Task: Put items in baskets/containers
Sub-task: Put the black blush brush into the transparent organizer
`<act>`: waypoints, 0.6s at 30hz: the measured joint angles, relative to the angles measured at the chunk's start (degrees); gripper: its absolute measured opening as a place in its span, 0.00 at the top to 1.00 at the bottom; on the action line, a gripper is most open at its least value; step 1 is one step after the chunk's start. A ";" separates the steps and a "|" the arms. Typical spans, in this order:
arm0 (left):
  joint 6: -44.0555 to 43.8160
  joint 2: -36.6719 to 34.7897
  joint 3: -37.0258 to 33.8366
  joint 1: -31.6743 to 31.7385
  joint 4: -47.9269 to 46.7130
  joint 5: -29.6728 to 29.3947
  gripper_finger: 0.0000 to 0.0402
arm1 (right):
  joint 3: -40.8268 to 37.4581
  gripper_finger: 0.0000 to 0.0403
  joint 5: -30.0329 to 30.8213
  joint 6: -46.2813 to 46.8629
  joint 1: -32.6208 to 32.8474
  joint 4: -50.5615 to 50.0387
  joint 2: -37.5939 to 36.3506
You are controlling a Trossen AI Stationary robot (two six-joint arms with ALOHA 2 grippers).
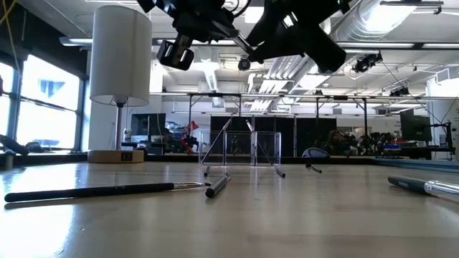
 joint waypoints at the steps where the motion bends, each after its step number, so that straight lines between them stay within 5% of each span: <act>1: 0.03 0.00 0.00 -0.07 0.19 0.01 1.00 | 0.00 0.68 -0.08 -0.04 -0.17 -0.24 0.06; 7: 1.03 0.02 0.00 -1.42 2.85 0.28 1.00 | -0.02 0.73 -0.74 -0.05 -1.09 0.13 0.09; 12: 1.42 0.04 0.00 -1.88 3.38 -0.78 1.00 | -0.05 0.88 -4.97 1.23 -1.84 -0.47 0.09; 18: 1.49 -0.08 0.02 -1.92 3.81 -4.01 0.88 | -0.27 0.93 -5.68 5.18 -1.80 -3.11 0.20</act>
